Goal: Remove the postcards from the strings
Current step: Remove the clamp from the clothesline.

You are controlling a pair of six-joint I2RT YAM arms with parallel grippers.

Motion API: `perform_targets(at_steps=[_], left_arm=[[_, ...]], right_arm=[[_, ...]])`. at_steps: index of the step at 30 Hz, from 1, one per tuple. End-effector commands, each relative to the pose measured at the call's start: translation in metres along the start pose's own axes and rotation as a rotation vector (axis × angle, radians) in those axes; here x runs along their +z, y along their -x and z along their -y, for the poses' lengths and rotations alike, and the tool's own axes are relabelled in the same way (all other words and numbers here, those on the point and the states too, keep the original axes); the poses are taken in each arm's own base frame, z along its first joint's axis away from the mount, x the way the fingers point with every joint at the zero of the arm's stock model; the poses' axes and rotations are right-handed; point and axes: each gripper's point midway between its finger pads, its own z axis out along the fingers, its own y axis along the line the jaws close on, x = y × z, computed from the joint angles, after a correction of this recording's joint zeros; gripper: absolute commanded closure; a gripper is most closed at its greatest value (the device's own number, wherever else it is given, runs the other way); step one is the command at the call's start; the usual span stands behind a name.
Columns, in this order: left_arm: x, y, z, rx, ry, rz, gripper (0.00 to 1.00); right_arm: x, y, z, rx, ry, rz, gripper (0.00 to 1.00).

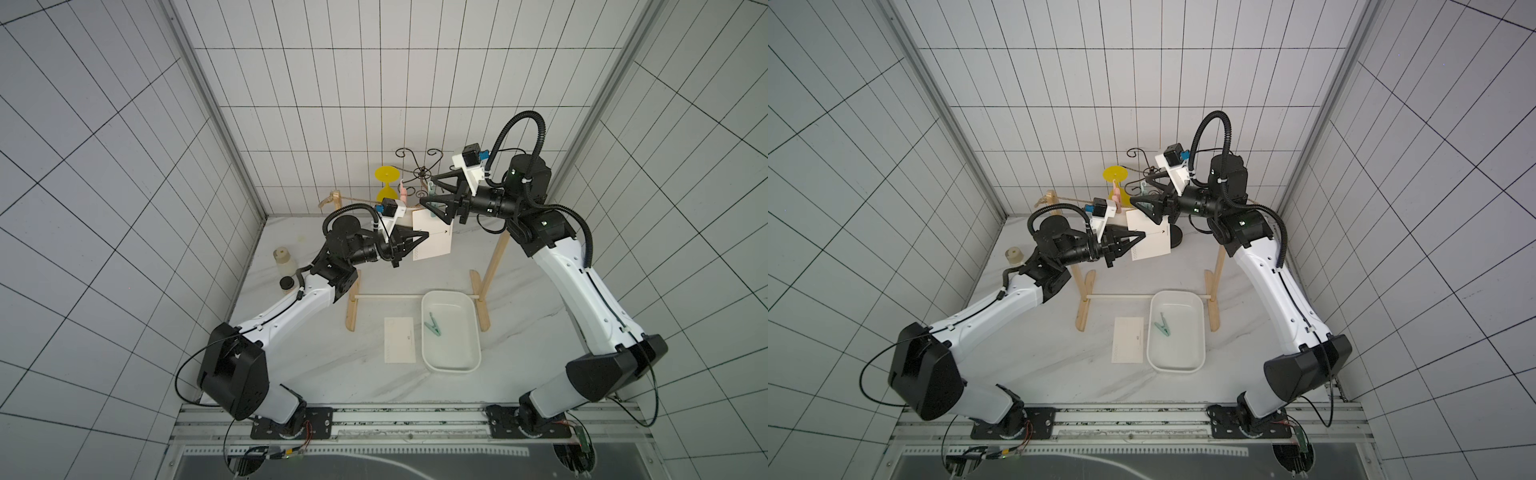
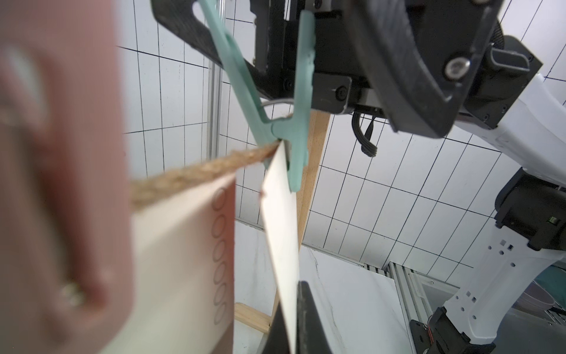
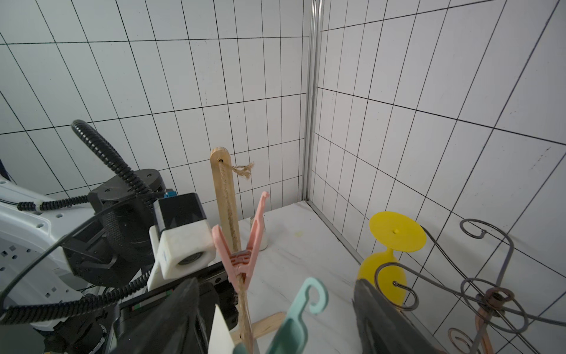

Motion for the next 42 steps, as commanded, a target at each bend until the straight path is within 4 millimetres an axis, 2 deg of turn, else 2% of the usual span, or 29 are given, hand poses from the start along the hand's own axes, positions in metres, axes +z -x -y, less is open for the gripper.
perform_targets(at_steps=[1,14,21,30,35,42], left_arm=[[0.001,0.008,0.0,0.01,-0.025,0.007,1.0],[-0.001,0.006,-0.002,0.001,-0.05,-0.007,1.0],[-0.003,0.006,-0.001,-0.002,-0.065,-0.011,1.0],[-0.005,0.007,0.002,-0.006,-0.092,-0.016,1.0],[-0.006,0.007,0.004,-0.009,-0.103,-0.016,1.0],[-0.007,0.007,0.003,-0.01,-0.101,-0.017,1.0]], right_arm=[[-0.007,0.018,-0.012,-0.068,0.047,0.017,0.19],[-0.002,-0.002,-0.019,-0.036,0.121,-0.045,0.23],[-0.003,-0.001,-0.023,-0.044,0.142,-0.042,0.37],[-0.003,-0.003,-0.027,-0.043,0.168,-0.048,0.38],[-0.003,-0.005,-0.028,-0.041,0.184,-0.054,0.43],[-0.003,-0.007,-0.029,-0.036,0.204,-0.055,0.44]])
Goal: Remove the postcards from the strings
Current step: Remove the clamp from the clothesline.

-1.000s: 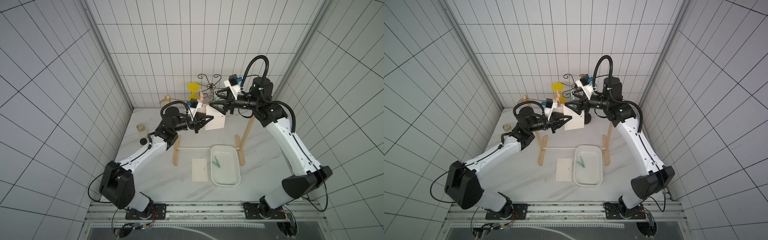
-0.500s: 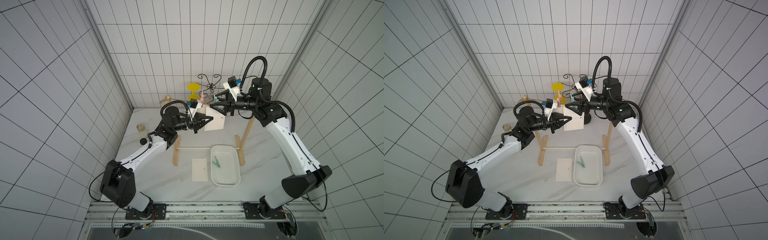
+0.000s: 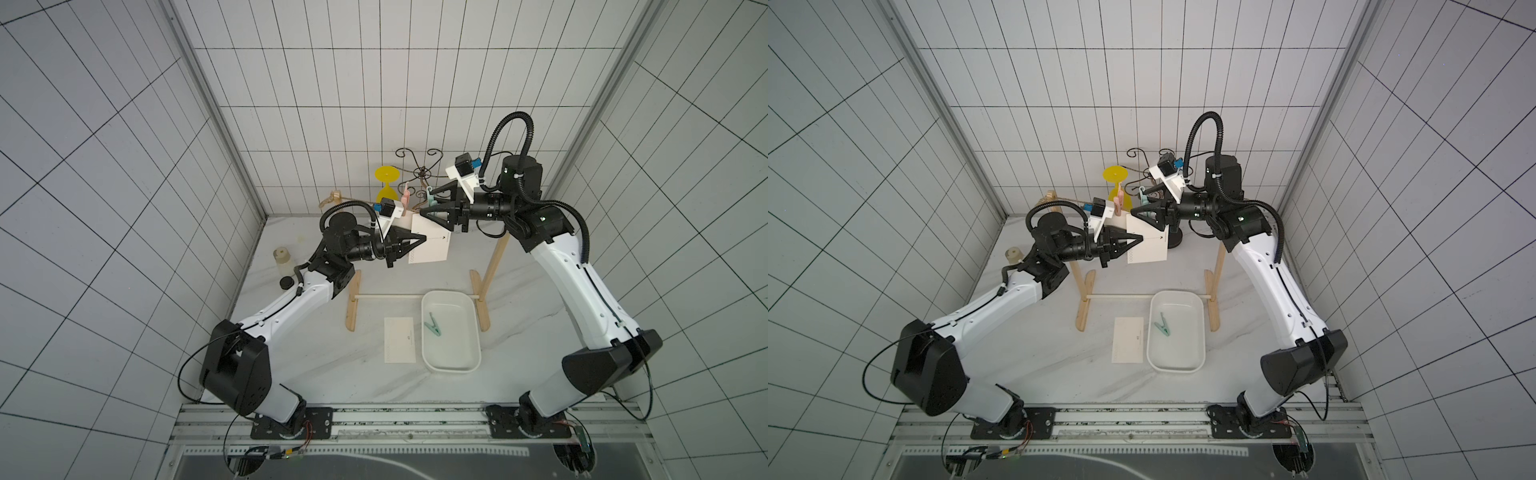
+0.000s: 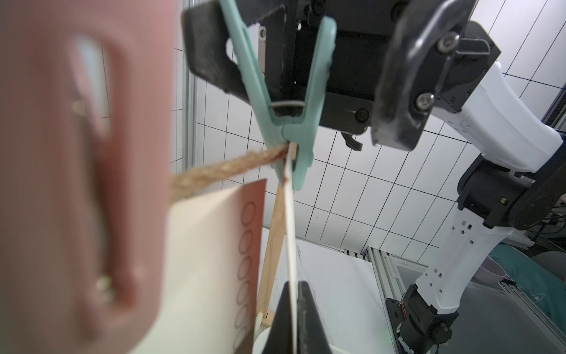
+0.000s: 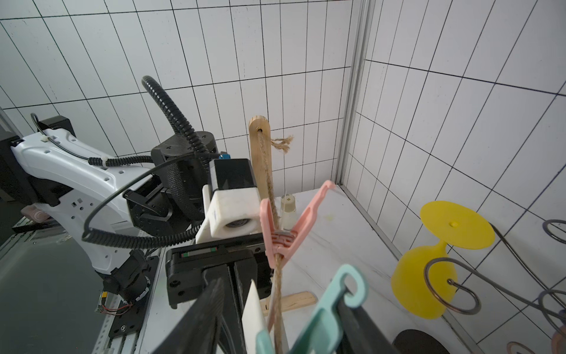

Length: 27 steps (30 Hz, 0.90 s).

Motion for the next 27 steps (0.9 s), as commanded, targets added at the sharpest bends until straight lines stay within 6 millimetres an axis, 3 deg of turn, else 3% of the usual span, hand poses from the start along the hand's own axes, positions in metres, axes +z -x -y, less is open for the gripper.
perform_targets(at_steps=[1,12,27], left_arm=[[0.0,0.013,0.001,0.022,-0.012,0.02,1.0],[-0.002,0.013,0.001,0.021,-0.012,0.019,1.0],[-0.003,0.013,0.001,0.018,-0.016,0.016,1.0]], right_arm=[[-0.006,0.013,-0.007,-0.038,0.042,0.017,0.44],[-0.013,0.016,-0.01,-0.033,0.083,0.033,0.43],[-0.017,0.016,-0.012,-0.027,0.116,0.04,0.6]])
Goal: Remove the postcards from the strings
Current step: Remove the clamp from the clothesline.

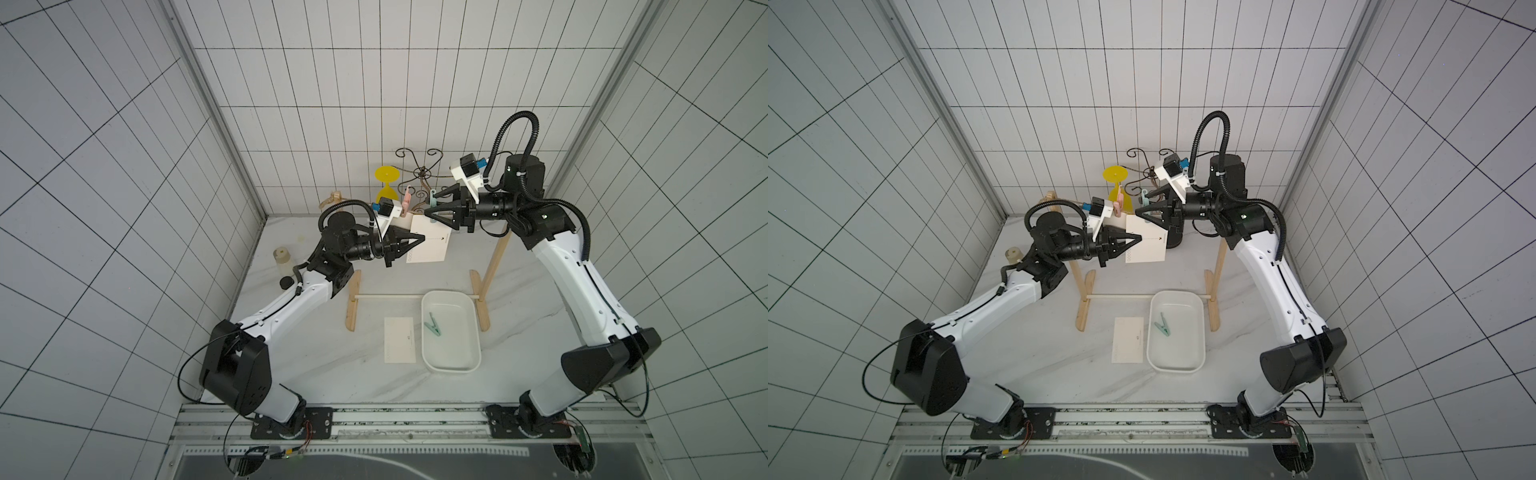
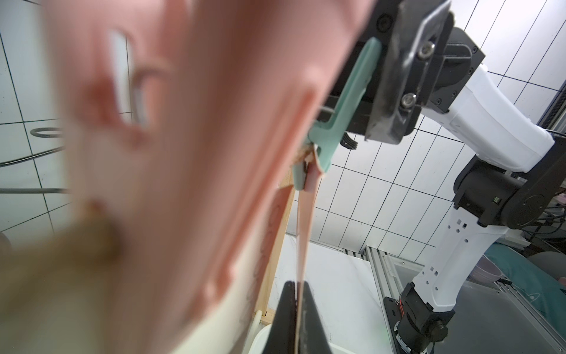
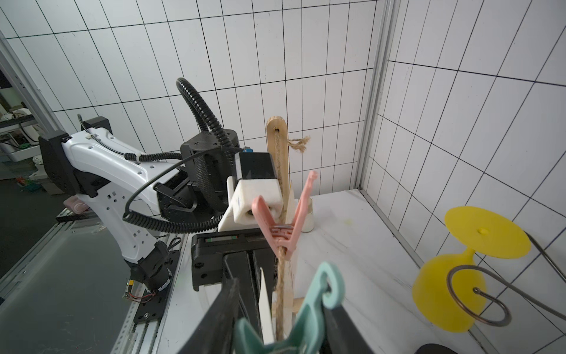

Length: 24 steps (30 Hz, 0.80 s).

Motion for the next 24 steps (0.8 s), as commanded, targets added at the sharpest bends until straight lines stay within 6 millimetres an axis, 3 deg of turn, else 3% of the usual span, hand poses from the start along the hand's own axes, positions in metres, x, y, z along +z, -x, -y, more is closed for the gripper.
perform_targets(at_steps=[1,8,10,13,24], left_arm=[[0.0,0.0122,0.0021,0.025,-0.012,0.018,1.0],[-0.0007,0.0128,0.0023,0.025,-0.012,0.018,1.0],[-0.0009,0.0128,0.0027,0.026,-0.012,0.019,1.0],[-0.0015,0.0136,0.0038,0.025,-0.013,0.02,1.0],[-0.0031,0.015,0.0055,0.018,-0.01,0.028,1.0]], right_arm=[[-0.0061,0.0178,-0.0094,-0.045,0.034,0.023,0.61],[-0.006,0.0154,-0.009,-0.036,0.042,0.021,0.7],[-0.0058,0.0154,-0.009,-0.034,0.044,0.021,0.78],[-0.0052,0.0143,-0.0075,-0.031,0.038,0.019,1.0],[-0.0045,0.013,-0.0034,-0.026,0.001,0.028,1.0]])
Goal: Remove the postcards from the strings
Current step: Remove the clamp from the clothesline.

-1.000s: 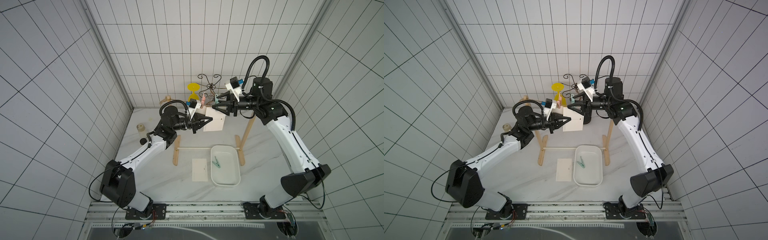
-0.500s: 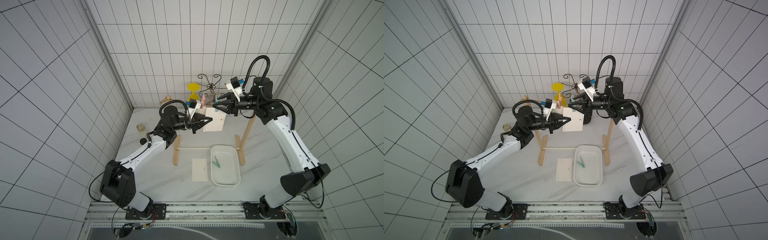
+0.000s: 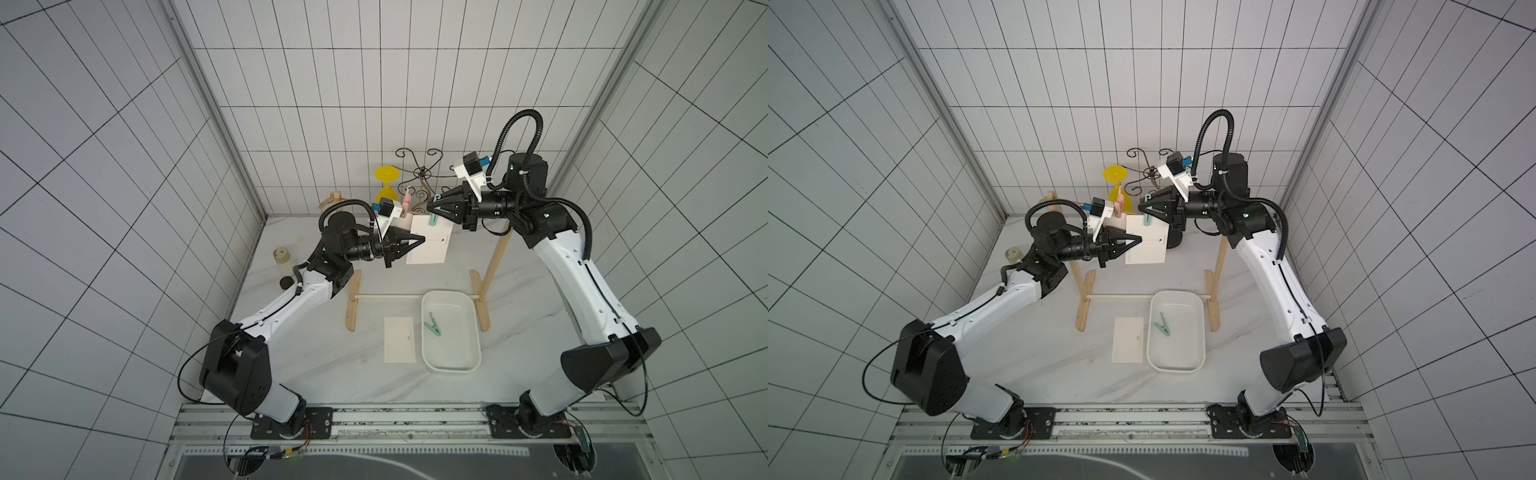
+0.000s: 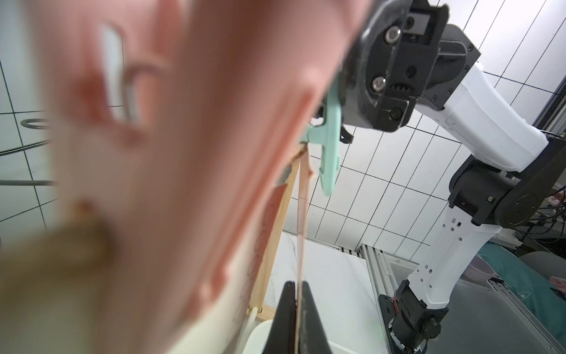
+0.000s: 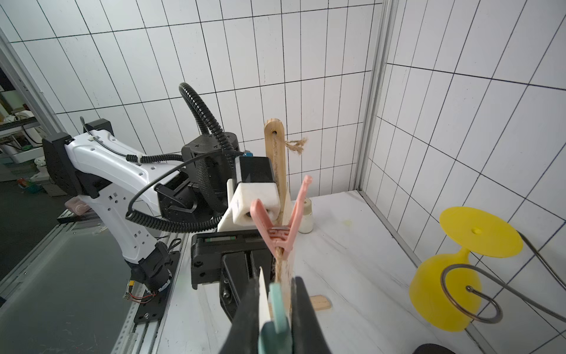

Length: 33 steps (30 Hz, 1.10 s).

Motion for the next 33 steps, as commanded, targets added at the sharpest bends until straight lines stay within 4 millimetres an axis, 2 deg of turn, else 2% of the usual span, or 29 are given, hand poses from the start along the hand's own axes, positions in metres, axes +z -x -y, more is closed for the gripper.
perform_targets(at_steps=[1,10,21,33], left_arm=[[-0.003,0.017,0.006,0.041,-0.004,0.038,1.0],[0.001,0.013,0.008,0.025,-0.014,0.044,1.0],[0.0,0.01,0.013,0.02,0.002,0.047,1.0],[-0.009,0.008,0.022,0.022,0.023,0.055,1.0]], right_arm=[[-0.002,0.011,-0.004,-0.027,-0.009,0.026,1.0],[-0.005,0.027,0.011,-0.038,-0.124,0.104,1.0],[-0.022,0.059,0.027,-0.084,-0.296,0.264,1.0],[-0.034,0.079,0.014,-0.12,-0.296,0.379,1.0]])
